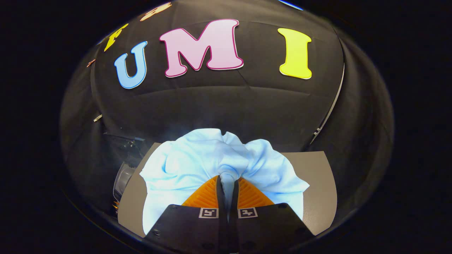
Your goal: Put the clothes into the washing machine and then close the washing machine lid.
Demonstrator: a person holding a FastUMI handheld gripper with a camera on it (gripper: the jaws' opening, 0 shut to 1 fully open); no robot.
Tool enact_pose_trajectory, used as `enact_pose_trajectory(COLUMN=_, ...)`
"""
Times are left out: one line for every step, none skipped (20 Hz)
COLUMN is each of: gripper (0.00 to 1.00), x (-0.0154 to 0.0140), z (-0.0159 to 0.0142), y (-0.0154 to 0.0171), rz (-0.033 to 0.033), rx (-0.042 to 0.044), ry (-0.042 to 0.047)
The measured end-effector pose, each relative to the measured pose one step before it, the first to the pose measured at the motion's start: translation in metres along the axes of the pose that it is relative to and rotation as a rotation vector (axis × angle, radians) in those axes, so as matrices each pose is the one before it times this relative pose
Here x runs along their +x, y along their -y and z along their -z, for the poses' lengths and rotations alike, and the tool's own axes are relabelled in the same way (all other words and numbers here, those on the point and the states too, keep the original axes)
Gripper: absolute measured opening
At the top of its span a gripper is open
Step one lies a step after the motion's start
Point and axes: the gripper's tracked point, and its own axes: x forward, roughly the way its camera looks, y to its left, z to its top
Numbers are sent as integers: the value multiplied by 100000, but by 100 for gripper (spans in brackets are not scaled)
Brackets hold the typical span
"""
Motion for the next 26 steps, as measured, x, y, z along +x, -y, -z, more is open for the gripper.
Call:
enact_pose_trajectory(gripper=5, x=-310, z=-131, y=-224, rz=131, rx=-668, ry=887)
enact_pose_trajectory(gripper=5, x=-521, z=-88, y=-429, rz=-424, rx=-515, ry=862)
enact_pose_trajectory(gripper=5, x=-608, z=-251, y=-647, rz=-1193, rx=-407, ry=995)
enact_pose_trajectory(gripper=5, x=-871, z=-398, y=-840, rz=-1205, rx=-93, ry=1268)
enact_pose_trajectory(gripper=5, x=-719, z=-541, y=-816, rz=-979, rx=-81, ry=1278)
enact_pose_trajectory(gripper=5, x=-700, z=-732, y=-949, rz=-1098, rx=62, ry=1709)
enact_pose_trajectory(gripper=5, x=-686, z=-801, y=-1058, rz=-1200, rx=-392, ry=2099)
enact_pose_trajectory(gripper=5, x=-766, z=-801, y=-1156, rz=-1002, rx=-890, ry=2136)
enact_pose_trajectory(gripper=5, x=-651, z=-843, y=-1307, rz=-934, rx=-1214, ry=2067)
enact_pose_trajectory(gripper=5, x=-613, z=-769, y=-1518, rz=-1296, rx=-1217, ry=2171)
enact_pose_trajectory(gripper=5, x=-514, z=-927, y=-1715, rz=-1699, rx=-652, ry=2221)
enact_pose_trajectory(gripper=5, x=-300, z=-730, y=-1749, rz=-1892, rx=-203, ry=1913)
enact_pose_trajectory(gripper=5, x=-206, z=-732, y=-1971, rz=-2368, rx=-408, ry=1852)
enact_pose_trajectory(gripper=5, x=-101, z=-602, y=-2075, rz=-2283, rx=-1539, ry=1348)
enact_pose_trajectory(gripper=5, x=11, z=-605, y=-2030, rz=-2105, rx=-2146, ry=1401)
enact_pose_trajectory(gripper=5, x=89, z=-440, y=-2158, rz=-2361, rx=-2363, ry=1627)
enact_pose_trajectory(gripper=5, x=298, z=-520, y=-2257, rz=-3063, rx=-1982, ry=1508)
enact_pose_trajectory(gripper=5, x=510, z=-364, y=-2451, rz=-3906, rx=-1477, ry=1156)
enact_pose_trajectory(gripper=5, x=521, z=-167, y=-2277, rz=-3989, rx=-687, ry=394)
enact_pose_trajectory(gripper=5, x=653, z=-99, y=-1991, rz=-3840, rx=-64, ry=322)
enact_pose_trajectory(gripper=5, x=790, z=7, y=-1914, rz=-3530, rx=113, ry=-457)
enact_pose_trajectory(gripper=5, x=976, z=117, y=-1521, rz=-3580, rx=322, ry=-852)
enact_pose_trajectory(gripper=5, x=1061, z=265, y=-1425, rz=-3370, rx=665, ry=-1176)
enact_pose_trajectory(gripper=5, x=1116, z=345, y=-1142, rz=-2858, rx=94, ry=-1151)
enact_pose_trajectory(gripper=5, x=1029, z=332, y=-709, rz=-1773, rx=-378, ry=-746)
enact_pose_trajectory(gripper=5, x=843, z=618, y=-701, rz=-1653, rx=-479, ry=-634)
